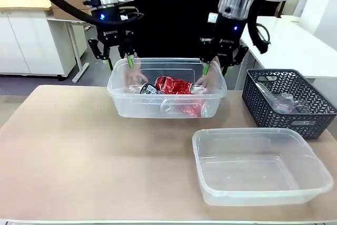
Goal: Sort the waste into each basket.
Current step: Release the Organizing box you were holding.
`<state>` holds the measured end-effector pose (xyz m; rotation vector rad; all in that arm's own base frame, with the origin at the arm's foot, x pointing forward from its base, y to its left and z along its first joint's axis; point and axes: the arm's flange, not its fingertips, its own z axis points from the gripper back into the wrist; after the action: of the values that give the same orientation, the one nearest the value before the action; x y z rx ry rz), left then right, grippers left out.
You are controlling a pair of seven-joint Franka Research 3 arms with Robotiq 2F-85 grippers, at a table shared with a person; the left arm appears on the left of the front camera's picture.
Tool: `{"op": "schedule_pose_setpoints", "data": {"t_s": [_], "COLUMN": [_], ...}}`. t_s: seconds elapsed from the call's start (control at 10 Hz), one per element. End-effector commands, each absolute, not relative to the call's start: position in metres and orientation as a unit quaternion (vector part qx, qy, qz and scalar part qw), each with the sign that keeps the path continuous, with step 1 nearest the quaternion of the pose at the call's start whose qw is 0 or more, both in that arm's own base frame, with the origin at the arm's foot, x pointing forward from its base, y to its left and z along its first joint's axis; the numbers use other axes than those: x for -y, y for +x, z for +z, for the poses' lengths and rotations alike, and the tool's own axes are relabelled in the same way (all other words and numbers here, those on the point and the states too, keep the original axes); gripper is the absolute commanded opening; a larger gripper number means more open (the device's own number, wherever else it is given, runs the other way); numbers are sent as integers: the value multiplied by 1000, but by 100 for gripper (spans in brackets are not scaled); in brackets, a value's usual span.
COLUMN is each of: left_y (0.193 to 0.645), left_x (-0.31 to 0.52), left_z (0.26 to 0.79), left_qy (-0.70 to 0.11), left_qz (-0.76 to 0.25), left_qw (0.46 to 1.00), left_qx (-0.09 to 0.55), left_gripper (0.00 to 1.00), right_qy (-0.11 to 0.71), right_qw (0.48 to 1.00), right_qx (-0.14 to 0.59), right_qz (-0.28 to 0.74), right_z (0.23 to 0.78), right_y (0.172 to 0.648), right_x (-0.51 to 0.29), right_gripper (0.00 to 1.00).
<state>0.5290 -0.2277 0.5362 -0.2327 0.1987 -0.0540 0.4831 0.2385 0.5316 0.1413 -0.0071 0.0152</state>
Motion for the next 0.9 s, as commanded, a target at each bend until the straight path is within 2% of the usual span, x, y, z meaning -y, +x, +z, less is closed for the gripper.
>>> {"op": "schedule_pose_setpoints", "data": {"t_s": [0.0, 0.3, 0.5, 0.6, 0.8], "left_y": [498, 473, 480, 480, 480], "left_x": [217, 215, 210, 220, 220], "left_z": [536, 536, 525, 546, 546], "left_qy": [-106, -115, -127, -117, -117], "left_qz": [-26, -36, -10, -25, -25], "left_qw": [992, 993, 992, 992, 992], "left_qx": [-62, -13, -16, -26, -26], "left_gripper": [100, 100, 100, 100, 100], "right_qy": [103, 108, 110, 98, 98], "right_qw": [993, 992, 992, 993, 993], "right_qx": [59, 62, 61, 61, 61], "right_qz": [6, 11, 6, -5, -5], "right_z": [526, 529, 525, 534, 534], "right_y": [461, 453, 456, 456, 456], "right_x": [-224, -226, -236, -231, -231], "right_gripper": [100, 100, 100, 100, 100]}}
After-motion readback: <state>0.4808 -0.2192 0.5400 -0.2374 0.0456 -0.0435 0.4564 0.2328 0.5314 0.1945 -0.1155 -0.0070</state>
